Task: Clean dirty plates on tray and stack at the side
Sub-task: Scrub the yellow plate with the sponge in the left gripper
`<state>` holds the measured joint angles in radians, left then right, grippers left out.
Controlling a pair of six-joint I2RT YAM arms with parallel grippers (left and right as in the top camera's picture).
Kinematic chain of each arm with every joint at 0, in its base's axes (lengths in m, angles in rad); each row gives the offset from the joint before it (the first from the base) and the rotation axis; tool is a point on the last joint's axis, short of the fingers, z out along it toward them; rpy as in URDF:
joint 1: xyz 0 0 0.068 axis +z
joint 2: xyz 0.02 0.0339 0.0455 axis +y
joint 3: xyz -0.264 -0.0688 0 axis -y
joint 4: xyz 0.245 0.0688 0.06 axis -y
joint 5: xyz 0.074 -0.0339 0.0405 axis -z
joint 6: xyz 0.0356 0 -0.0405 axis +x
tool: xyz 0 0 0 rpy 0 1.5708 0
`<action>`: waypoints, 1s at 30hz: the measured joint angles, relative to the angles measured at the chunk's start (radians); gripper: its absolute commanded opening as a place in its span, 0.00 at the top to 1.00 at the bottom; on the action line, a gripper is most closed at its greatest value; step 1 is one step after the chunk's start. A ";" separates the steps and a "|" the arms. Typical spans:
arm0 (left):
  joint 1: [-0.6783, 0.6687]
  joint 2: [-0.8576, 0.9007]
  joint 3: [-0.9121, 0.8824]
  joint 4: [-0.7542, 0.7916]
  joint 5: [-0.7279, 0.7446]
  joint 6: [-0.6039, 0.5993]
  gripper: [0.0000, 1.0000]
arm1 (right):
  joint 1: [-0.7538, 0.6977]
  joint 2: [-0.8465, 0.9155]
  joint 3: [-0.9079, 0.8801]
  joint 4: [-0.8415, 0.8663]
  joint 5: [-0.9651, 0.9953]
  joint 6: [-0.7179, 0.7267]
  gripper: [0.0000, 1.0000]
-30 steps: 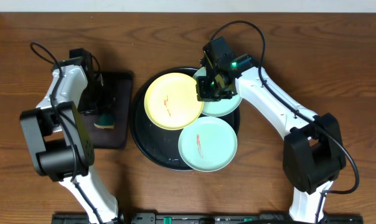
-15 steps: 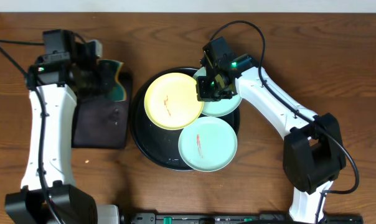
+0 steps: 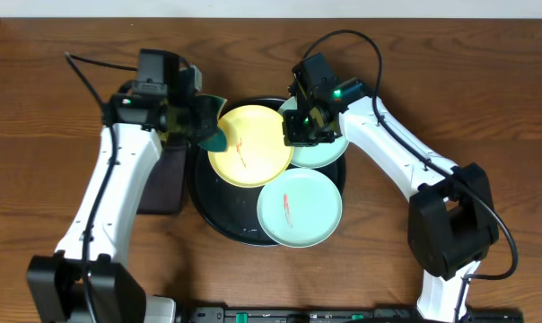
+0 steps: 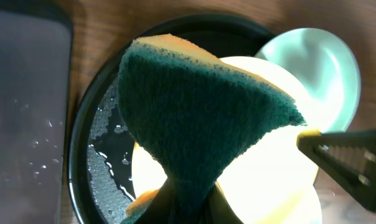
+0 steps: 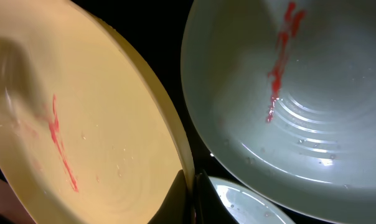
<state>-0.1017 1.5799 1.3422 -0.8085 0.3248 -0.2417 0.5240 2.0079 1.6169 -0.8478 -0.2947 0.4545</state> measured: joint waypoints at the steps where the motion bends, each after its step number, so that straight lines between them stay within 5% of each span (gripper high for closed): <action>1: -0.006 0.006 -0.006 0.007 -0.011 -0.016 0.93 | 0.004 0.000 0.000 0.000 0.001 0.000 0.99; 16: -0.128 0.163 -0.012 0.022 -0.103 -0.173 0.93 | 0.048 0.000 0.000 0.023 0.019 0.000 0.99; 30: -0.263 0.163 -0.012 -0.030 -0.088 -0.169 0.93 | -0.008 0.000 0.000 0.043 0.022 0.001 0.99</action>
<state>-0.3645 1.7432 1.3300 -0.8387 0.2367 -0.4103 0.5163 2.0079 1.6169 -0.8043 -0.2729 0.4553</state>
